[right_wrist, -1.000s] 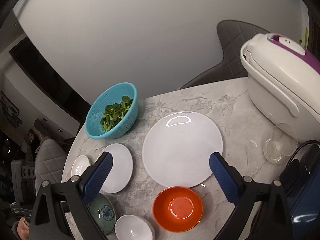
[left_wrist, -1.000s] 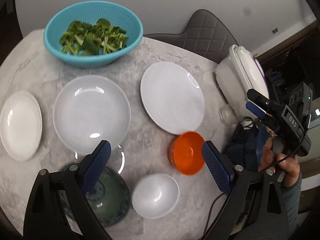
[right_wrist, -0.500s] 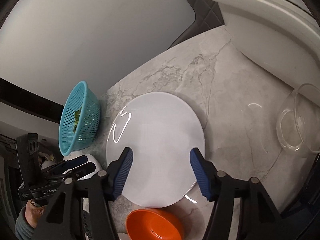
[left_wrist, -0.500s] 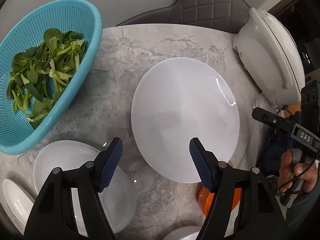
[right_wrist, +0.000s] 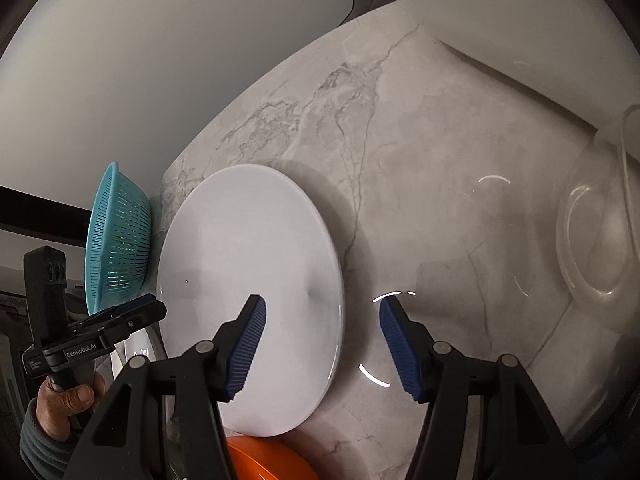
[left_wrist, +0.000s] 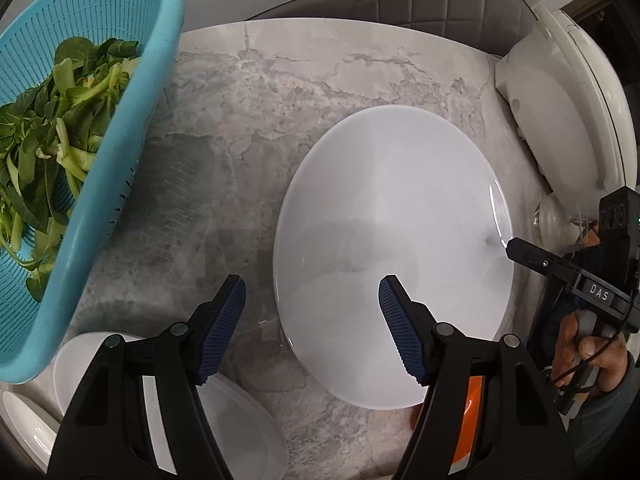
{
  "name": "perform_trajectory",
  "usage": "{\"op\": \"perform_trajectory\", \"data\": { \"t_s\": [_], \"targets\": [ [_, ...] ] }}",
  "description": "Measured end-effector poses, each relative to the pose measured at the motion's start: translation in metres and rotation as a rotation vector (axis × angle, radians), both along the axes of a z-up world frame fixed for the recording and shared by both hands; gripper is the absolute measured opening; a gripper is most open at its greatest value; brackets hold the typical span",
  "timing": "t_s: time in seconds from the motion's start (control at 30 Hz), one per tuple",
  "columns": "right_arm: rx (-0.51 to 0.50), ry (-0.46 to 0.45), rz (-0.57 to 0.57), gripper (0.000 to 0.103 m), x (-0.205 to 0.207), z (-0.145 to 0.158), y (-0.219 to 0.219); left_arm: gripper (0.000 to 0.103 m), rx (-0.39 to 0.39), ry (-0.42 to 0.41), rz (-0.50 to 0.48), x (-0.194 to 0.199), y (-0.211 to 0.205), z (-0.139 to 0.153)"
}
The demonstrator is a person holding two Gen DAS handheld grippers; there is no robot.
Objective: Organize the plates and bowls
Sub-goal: 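Close the left gripper on the large white plate's rim while the right gripper grips its opposite rim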
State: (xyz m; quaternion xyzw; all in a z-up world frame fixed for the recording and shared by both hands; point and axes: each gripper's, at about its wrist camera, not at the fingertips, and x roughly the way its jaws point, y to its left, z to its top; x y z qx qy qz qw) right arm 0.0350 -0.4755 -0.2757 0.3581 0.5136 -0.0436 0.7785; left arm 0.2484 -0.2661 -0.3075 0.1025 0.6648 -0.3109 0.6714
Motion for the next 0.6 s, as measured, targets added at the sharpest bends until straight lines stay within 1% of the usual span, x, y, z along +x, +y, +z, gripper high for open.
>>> {"op": "perform_trajectory", "data": {
  "t_s": [0.07, 0.1, 0.13, 0.2, 0.27, 0.3, 0.33, 0.37, 0.43, 0.47, 0.53, 0.57, 0.6],
  "targets": [
    [0.006, 0.008, 0.01, 0.059, 0.001, -0.005, -0.001, 0.065, 0.008, 0.011, -0.008, 0.0, -0.003, -0.005],
    [0.015, 0.009, 0.017, 0.056, 0.001, -0.007, -0.001, 0.059, 0.009, 0.015, -0.007, 0.0, -0.003, -0.008],
    [0.018, -0.001, 0.021, 0.056, 0.001, -0.007, -0.001, 0.056, 0.011, 0.02, -0.003, 0.001, -0.004, -0.01],
    [0.016, -0.004, 0.028, 0.055, 0.002, -0.007, -0.002, 0.055, 0.018, 0.028, 0.004, 0.002, -0.007, -0.015],
    [0.015, -0.004, 0.037, 0.054, 0.007, -0.008, -0.004, 0.05, 0.004, 0.026, -0.006, 0.002, -0.009, -0.016],
    [0.017, -0.002, 0.042, 0.053, 0.007, -0.007, -0.005, 0.045, 0.001, 0.027, -0.011, 0.001, -0.01, -0.016],
    [0.019, 0.002, 0.048, 0.053, 0.008, -0.008, -0.005, 0.038, -0.003, 0.029, -0.014, 0.001, -0.011, -0.016],
    [0.018, 0.006, 0.054, 0.05, 0.01, -0.008, -0.005, 0.035, -0.003, 0.031, -0.012, 0.002, -0.012, -0.016],
    [0.02, 0.019, 0.071, 0.041, 0.014, -0.009, -0.001, 0.032, -0.008, 0.039, -0.006, 0.003, -0.011, -0.017],
    [0.026, 0.026, 0.079, 0.035, 0.016, -0.011, 0.0, 0.032, -0.014, 0.042, -0.005, 0.003, -0.01, -0.017],
    [0.031, 0.029, 0.078, 0.032, 0.016, -0.012, 0.0, 0.031, -0.019, 0.046, -0.006, 0.003, -0.005, -0.015],
    [0.031, 0.031, 0.074, 0.027, 0.016, -0.013, -0.001, 0.031, -0.019, 0.045, -0.009, 0.003, -0.005, -0.015],
    [0.03, 0.036, 0.071, 0.019, 0.015, -0.013, -0.003, 0.028, -0.018, 0.043, -0.012, 0.002, -0.003, -0.014]
  ]
}}
